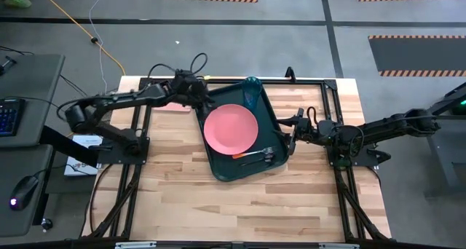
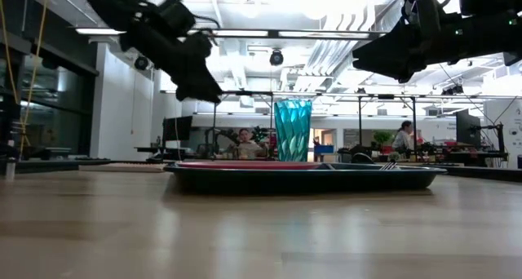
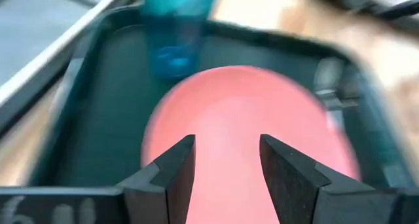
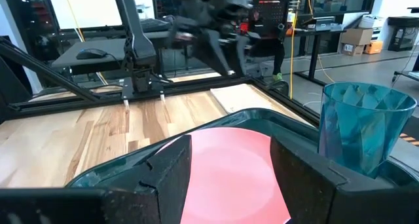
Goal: Pick and place plate/cup/fork/spoon on tray
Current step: Return to Home Position
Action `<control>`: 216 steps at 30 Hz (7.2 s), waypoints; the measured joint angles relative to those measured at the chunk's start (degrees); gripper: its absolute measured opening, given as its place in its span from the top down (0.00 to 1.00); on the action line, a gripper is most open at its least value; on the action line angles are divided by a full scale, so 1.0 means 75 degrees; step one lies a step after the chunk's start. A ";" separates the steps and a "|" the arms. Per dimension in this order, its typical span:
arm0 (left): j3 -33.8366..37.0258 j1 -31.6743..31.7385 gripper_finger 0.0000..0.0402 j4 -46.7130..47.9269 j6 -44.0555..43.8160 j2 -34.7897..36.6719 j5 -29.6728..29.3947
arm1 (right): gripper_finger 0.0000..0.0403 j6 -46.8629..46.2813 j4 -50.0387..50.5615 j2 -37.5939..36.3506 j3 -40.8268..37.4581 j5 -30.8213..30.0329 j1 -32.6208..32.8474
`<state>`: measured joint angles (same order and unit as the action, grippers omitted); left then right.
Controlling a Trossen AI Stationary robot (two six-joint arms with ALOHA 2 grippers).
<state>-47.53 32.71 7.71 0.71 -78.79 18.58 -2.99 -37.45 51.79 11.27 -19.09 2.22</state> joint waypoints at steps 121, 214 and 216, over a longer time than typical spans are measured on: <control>0.6243 -0.3775 0.66 -0.1515 -0.0869 1.0358 -0.1960 | 0.50 -0.0347 0.4627 -0.6519 -0.1422 0.0721 0.0009; 0.6243 -0.3772 0.66 -0.1515 -0.0869 1.0358 -0.1966 | 0.50 -0.0338 0.4654 -0.6513 -0.1411 0.0720 0.0006; 0.6243 -0.3772 0.66 -0.1515 -0.0869 1.0358 -0.1965 | 0.50 -0.0338 0.4654 -0.6513 -0.1411 0.0720 0.0006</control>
<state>-0.71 4.43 -3.66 -5.80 -1.10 3.85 -5.52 -2.55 2.94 0.69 -13.69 2.26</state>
